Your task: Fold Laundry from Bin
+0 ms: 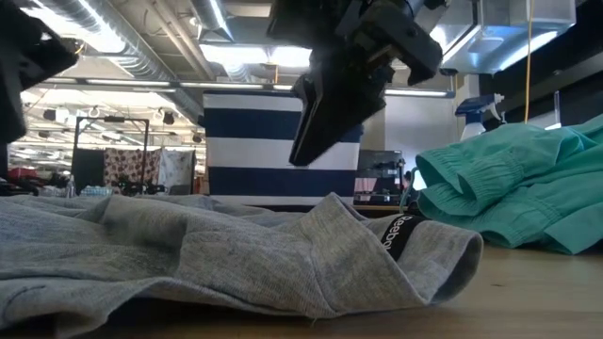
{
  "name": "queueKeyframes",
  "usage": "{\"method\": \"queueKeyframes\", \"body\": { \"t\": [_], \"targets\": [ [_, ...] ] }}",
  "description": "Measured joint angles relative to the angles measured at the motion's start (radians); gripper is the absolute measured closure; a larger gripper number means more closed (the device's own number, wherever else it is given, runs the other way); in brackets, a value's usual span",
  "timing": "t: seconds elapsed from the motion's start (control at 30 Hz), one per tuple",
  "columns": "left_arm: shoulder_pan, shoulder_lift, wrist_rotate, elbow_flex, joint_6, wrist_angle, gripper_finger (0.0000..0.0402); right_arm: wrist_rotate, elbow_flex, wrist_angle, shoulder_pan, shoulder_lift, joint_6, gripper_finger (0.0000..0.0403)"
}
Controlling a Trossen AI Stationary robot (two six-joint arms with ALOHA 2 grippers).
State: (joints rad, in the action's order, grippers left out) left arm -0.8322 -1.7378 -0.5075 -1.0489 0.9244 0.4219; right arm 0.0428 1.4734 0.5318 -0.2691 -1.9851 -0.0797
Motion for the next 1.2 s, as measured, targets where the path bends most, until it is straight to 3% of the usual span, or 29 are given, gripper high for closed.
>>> {"method": "queueKeyframes", "body": {
  "t": [0.3,0.5,0.63,0.87,1.0,1.2],
  "targets": [
    [0.005,0.0,0.028,0.001,-0.089,-0.04,0.0308,0.068,-0.032,-0.011,-0.08,0.056,-0.002,0.0337],
    [-0.004,0.0,0.025,0.001,-0.066,-0.037,0.0308,0.117,-0.183,-0.117,-0.135,0.153,0.044,0.0337],
    [0.0,-0.007,0.043,0.001,-0.064,-0.024,0.0308,0.114,-0.321,-0.302,-0.147,0.254,0.085,0.0337],
    [0.003,-0.049,0.171,0.001,-0.068,-0.036,0.0305,0.106,-0.434,-0.378,-0.145,0.329,0.156,0.0337],
    [0.003,-0.056,0.212,0.001,-0.071,-0.073,0.028,0.104,-0.436,-0.386,-0.145,0.323,0.162,0.0337],
    [0.005,-0.057,0.175,0.001,-0.116,-0.099,0.0216,0.104,-0.436,-0.385,-0.145,0.32,0.182,0.0337]
  ]
}}
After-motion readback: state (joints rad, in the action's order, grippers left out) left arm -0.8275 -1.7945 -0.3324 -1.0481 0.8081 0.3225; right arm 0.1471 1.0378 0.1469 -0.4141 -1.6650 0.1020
